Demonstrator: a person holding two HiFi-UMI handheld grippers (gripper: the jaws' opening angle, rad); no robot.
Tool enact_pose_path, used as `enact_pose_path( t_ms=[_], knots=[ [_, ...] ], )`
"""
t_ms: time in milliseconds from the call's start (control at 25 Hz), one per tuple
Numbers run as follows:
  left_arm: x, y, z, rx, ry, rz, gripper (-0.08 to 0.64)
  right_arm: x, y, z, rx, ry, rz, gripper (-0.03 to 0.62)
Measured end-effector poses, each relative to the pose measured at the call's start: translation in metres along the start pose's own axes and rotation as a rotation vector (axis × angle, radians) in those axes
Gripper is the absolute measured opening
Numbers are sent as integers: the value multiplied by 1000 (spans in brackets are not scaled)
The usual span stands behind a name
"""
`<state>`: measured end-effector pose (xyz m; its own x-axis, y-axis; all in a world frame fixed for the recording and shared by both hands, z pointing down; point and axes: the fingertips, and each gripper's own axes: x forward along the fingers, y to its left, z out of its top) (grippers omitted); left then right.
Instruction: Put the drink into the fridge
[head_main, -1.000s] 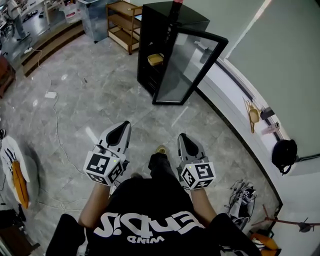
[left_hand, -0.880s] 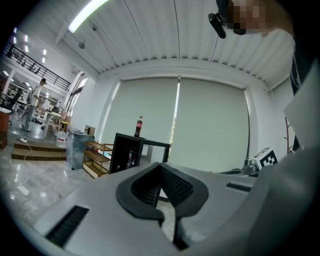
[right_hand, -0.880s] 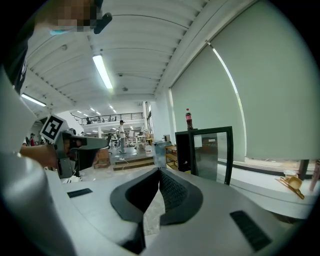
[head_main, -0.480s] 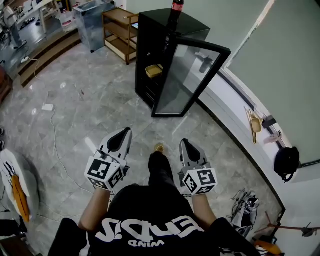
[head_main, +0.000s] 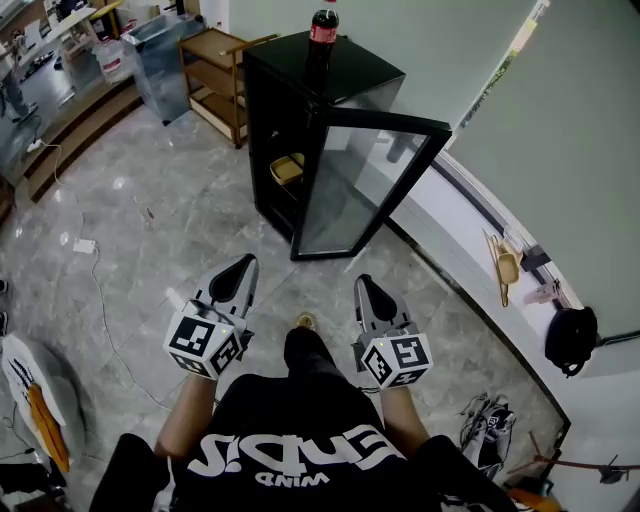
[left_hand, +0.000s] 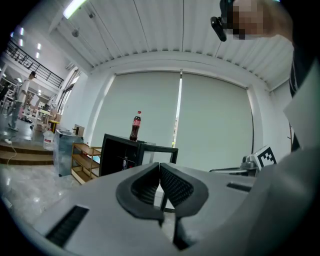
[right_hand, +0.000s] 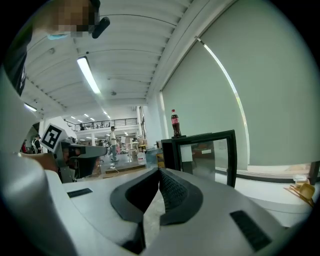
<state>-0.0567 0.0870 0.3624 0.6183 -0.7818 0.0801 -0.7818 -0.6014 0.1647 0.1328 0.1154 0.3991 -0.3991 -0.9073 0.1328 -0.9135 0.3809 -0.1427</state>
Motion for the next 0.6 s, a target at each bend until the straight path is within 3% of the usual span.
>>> enact_pose_path(
  t_ms=[280,600],
  knots=[
    [85,32,35,29,-15,73,9,70,-68,35,16,7,37,25],
    [141,56,59,16,-44,131,9,127,-104,47,5,38,86,25]
  ],
)
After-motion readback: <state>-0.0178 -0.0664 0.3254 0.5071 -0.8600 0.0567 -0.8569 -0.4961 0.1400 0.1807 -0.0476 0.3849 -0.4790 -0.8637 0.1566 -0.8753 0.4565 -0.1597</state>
